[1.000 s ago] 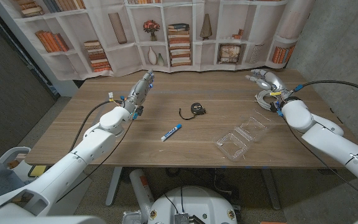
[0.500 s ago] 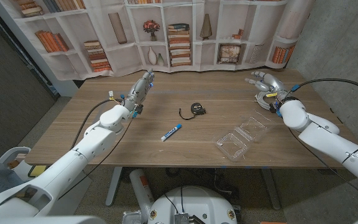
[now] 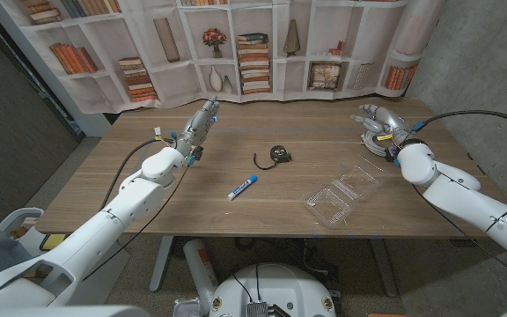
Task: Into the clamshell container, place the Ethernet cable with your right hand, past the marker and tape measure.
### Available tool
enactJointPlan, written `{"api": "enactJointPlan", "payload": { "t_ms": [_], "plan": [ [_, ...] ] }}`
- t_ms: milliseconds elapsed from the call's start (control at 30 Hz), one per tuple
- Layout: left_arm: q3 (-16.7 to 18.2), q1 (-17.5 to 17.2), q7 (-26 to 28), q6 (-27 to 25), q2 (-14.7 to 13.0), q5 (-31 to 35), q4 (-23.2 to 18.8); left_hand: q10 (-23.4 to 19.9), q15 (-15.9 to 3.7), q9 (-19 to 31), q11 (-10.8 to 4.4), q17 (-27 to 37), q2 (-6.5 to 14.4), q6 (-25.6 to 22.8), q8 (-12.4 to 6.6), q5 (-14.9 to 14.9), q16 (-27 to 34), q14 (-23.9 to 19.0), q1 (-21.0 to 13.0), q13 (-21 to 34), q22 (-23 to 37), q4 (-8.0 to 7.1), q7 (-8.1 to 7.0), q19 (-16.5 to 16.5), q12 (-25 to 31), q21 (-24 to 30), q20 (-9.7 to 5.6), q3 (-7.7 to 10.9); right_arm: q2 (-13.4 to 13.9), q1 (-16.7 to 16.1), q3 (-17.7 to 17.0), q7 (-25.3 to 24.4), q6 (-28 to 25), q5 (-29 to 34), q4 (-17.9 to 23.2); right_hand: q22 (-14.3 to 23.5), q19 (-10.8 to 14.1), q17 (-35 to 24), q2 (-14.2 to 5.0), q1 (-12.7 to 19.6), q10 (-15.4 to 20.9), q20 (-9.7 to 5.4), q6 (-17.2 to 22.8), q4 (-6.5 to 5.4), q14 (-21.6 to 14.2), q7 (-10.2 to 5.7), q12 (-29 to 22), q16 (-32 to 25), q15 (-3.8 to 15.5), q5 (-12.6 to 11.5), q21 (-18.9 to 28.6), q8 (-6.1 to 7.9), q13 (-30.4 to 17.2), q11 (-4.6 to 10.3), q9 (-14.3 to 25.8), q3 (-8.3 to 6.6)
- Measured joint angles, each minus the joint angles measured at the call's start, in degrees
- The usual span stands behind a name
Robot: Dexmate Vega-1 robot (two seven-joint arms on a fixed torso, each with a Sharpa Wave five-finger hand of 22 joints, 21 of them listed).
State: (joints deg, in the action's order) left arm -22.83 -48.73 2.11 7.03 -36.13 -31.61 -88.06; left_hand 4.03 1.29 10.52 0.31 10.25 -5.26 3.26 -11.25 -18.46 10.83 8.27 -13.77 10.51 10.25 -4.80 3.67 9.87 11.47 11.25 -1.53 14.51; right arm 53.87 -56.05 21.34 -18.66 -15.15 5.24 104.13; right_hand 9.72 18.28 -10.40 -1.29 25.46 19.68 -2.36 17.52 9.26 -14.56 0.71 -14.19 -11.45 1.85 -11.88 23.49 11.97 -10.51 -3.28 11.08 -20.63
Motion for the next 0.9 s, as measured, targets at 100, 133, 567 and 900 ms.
{"api": "enactJointPlan", "payload": {
  "t_ms": [100,133,567,900],
  "plan": [
    [0.0,-0.09,0.0,0.0,0.0,0.0,0.0,0.0,0.0,0.0,0.0,0.0,0.0,0.0,0.0,0.0,0.0,0.0,0.0,0.0,0.0,0.07,0.0,0.0,0.0,0.0,0.0,-0.07,0.13,0.0,0.2,-0.19,-1.02,0.71,0.13,0.0,0.0,0.0,0.0,0.0,0.0,0.0,0.0,0.0,0.0,0.0,0.0,0.02,0.0,0.0,0.0,0.0,-0.18,0.0,0.0,0.0],
    [0.0,-0.13,0.0,0.05,0.0,0.0,0.0,0.0,0.0,0.0,0.0,0.0,0.0,0.0,0.0,0.0,0.0,0.0,0.0,0.0,0.0,0.07,0.0,0.0,0.0,0.0,0.0,-0.07,0.26,0.01,0.49,-0.22,-1.47,0.98,0.29,0.0,0.0,0.0,0.0,0.0,0.0,0.0,0.0,0.0,0.0,0.0,0.0,0.2,0.0,0.0,0.0,0.0,-0.27,0.0,0.0,0.0],
    [0.37,-1.09,-0.06,0.7,-0.25,-0.04,-0.05,0.0,0.0,0.0,0.0,0.0,0.0,0.0,0.0,0.0,0.0,0.0,0.0,0.0,0.0,0.07,0.0,0.0,0.0,0.0,0.0,-0.07,0.48,0.61,1.55,-0.53,-4.79,3.14,0.61,0.0,-0.01,0.0,0.22,0.22,-0.01,0.0,-0.23,0.0,0.0,-0.22,0.46,0.23,0.0,0.0,-0.44,0.0,-0.3,-0.01,-0.01,0.0],
    [0.69,-1.74,0.03,1.2,-0.59,-0.33,-0.55,0.0,0.0,0.0,0.0,0.0,0.0,-0.31,0.0,0.0,0.0,0.0,0.0,0.0,0.0,-0.18,-0.31,0.0,0.0,0.0,0.0,-0.31,0.23,2.07,3.38,-0.65,-6.97,4.7,-0.27,0.0,-0.01,-0.15,-0.03,1.05,-0.24,0.0,-0.22,0.0,0.01,-0.84,0.46,0.19,-0.01,0.0,-0.89,0.0,-0.3,0.22,-0.01,0.0]
  ]
}}
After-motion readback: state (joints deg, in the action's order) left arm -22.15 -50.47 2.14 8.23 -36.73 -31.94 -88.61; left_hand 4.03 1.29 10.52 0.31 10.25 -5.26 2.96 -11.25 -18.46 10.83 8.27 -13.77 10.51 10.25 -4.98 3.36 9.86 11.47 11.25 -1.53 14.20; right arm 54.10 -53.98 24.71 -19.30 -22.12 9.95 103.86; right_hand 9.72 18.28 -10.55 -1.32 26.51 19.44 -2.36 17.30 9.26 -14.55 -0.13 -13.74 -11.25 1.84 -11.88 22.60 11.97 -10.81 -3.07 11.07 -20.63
